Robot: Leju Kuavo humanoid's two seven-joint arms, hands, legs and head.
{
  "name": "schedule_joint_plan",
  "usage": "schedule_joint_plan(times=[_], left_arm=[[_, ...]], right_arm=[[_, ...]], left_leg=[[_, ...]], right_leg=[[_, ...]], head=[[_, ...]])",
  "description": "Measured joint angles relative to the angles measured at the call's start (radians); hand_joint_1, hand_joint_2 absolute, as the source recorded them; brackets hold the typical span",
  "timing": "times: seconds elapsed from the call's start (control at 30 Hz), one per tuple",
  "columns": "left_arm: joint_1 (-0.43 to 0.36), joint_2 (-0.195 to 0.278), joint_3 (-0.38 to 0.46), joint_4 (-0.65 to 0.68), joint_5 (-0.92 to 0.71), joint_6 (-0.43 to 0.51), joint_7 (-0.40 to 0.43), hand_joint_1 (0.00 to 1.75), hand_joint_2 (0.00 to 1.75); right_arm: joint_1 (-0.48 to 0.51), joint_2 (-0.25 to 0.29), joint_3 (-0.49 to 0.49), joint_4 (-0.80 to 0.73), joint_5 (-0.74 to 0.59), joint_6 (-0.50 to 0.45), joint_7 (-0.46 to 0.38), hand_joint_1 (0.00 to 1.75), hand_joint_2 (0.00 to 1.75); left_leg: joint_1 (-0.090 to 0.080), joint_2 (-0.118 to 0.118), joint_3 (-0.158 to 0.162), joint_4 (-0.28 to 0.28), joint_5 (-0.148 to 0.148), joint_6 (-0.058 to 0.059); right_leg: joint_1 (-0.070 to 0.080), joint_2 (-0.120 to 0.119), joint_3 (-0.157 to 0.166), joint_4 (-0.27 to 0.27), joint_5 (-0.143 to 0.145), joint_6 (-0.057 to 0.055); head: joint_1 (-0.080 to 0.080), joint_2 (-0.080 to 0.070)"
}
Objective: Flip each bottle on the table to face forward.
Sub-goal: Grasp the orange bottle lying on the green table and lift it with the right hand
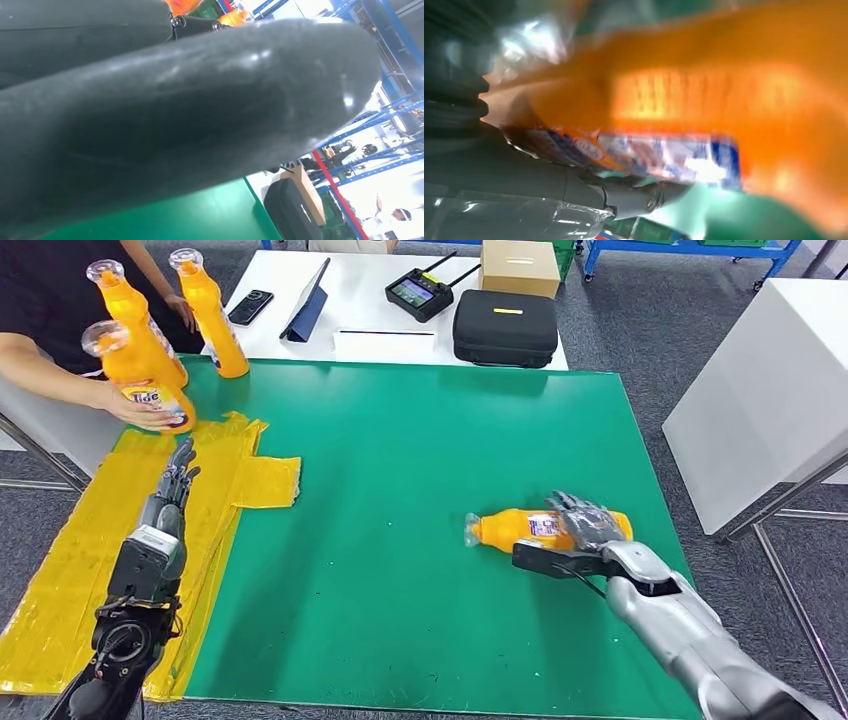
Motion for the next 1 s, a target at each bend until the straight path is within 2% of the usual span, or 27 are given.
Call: schedule_joint_plan(times=[0.2,0.33,0.4,0.47,0.63,0.77,0.87,1.0], left_arm=[[-0.014,-0.003,-0.003,0.0,0.012,0.0,0.008,0.0,0.0],[-0.016,-0.006,-0.004,0.001,0.036,-0.014,0.021,0.0,0.0],[-0.016,-0.007,-0.004,0.003,0.08,-0.058,0.04,0.0,0.0],[-0.016,-0.01,-0.004,0.009,0.156,-0.139,0.058,0.0,0.0],[-0.023,-0.024,-0.009,0.036,0.308,-0.284,0.08,0.0,0.0],[-0.027,-0.034,-0.021,0.048,0.391,-0.327,0.098,0.0,1.75],[-0.029,-0.039,-0.032,0.052,0.421,-0.338,0.104,0.0,1.75],[-0.035,-0.057,-0.061,0.053,0.454,-0.363,0.105,0.0,1.75]], right_arm=[[-0.1,0.055,0.063,0.123,-0.007,0.111,0.002,1.75,1.75],[-0.128,0.073,0.069,0.161,-0.065,0.121,0.01,1.75,1.75],[-0.13,0.084,0.058,0.169,-0.121,0.113,-0.006,1.75,1.75],[-0.13,0.101,0.029,0.171,-0.216,0.126,-0.056,1.75,1.75],[-0.125,0.164,-0.071,0.136,-0.477,0.212,-0.183,1.75,1.75],[-0.082,0.215,-0.118,0.039,-0.654,0.224,-0.186,1.75,1.75],[-0.055,0.239,-0.124,-0.028,-0.706,0.207,-0.184,1.75,1.75],[-0.013,0.279,-0.127,-0.142,-0.78,0.13,-0.177,1.75,1.75]], left_leg=[[0.0,0.001,0.01,0.0,-0.003,-0.002],[0.0,0.001,0.011,0.0,-0.001,-0.001],[0.0,0.001,0.01,0.0,0.0,0.0],[0.0,0.002,0.009,0.0,0.001,0.0],[0.001,0.006,0.009,0.0,0.0,-0.001],[0.002,0.004,0.004,0.0,0.002,-0.001],[0.002,0.002,0.0,0.0,0.004,-0.001],[0.001,-0.001,-0.004,0.0,0.004,-0.001]], right_leg=[[0.0,0.001,0.0,-0.001,-0.002,-0.003],[0.0,0.001,0.006,-0.001,0.001,0.0],[0.0,0.001,0.011,0.0,0.003,-0.001],[0.0,0.002,0.011,0.0,0.003,-0.001],[0.001,0.006,0.008,0.0,0.003,-0.001],[0.002,0.005,0.005,0.0,0.004,-0.001],[0.002,0.002,0.002,0.001,0.004,-0.001],[0.002,0.0,-0.001,0.001,0.004,-0.001]], head=[[0.0,0.0],[0.0,0.0],[0.0,0.0],[0.0,0.0],[0.0,0.0],[0.0,0.0],[0.0,0.0],[0.0,0.0]])
